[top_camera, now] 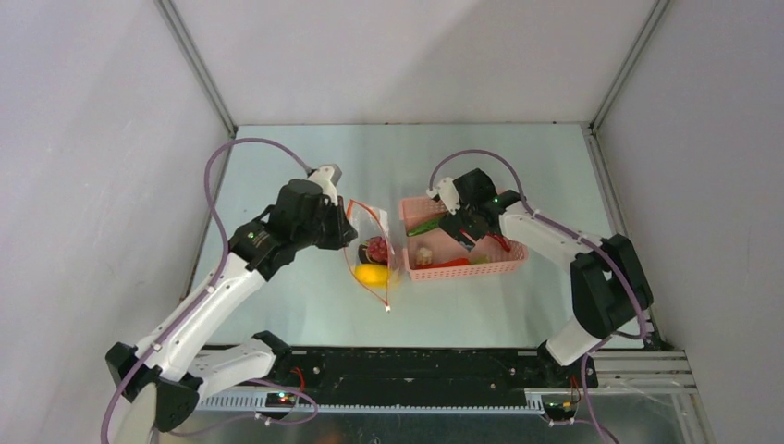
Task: Place the food in the zip-top bag and seal the zipper
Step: Pick up the fake vegetable from the bin, then place the fake vegetable in the zipper food storage bag, then pick up the fake vegetable from the bin.
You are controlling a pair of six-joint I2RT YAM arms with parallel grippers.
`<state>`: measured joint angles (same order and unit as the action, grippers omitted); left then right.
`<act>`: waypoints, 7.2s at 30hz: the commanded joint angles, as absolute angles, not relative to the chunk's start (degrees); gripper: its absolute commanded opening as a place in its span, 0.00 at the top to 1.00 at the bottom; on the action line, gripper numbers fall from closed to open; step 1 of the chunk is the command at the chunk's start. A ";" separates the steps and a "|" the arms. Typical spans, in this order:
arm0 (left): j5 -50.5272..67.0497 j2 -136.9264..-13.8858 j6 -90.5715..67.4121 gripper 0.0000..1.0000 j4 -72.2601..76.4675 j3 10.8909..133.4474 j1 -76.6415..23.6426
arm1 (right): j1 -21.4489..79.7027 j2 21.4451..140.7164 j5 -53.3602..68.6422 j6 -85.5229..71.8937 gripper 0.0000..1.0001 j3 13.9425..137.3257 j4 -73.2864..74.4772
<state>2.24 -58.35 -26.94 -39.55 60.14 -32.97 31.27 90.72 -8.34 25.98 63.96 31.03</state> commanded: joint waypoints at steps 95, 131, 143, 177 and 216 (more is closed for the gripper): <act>-2.44 -61.07 -31.91 1.00 -47.56 71.37 -27.73 | 77.37 91.68 -41.23 -3.17 0.81 50.98 -50.21; 5.00 -61.92 -29.88 1.00 -44.42 68.75 -27.51 | 64.27 90.01 -18.23 -15.40 0.26 76.77 14.18; 2.36 -62.03 -29.71 1.00 -45.49 69.10 -27.42 | 62.71 74.68 -11.07 -1.53 0.01 71.68 11.87; 2.99 -64.95 -27.56 1.00 -46.88 70.07 -27.34 | 25.03 91.77 24.58 31.04 0.04 68.63 30.87; 2.49 -64.31 -26.89 1.00 -45.96 69.53 -27.33 | 29.27 107.42 3.04 34.57 0.08 72.51 31.62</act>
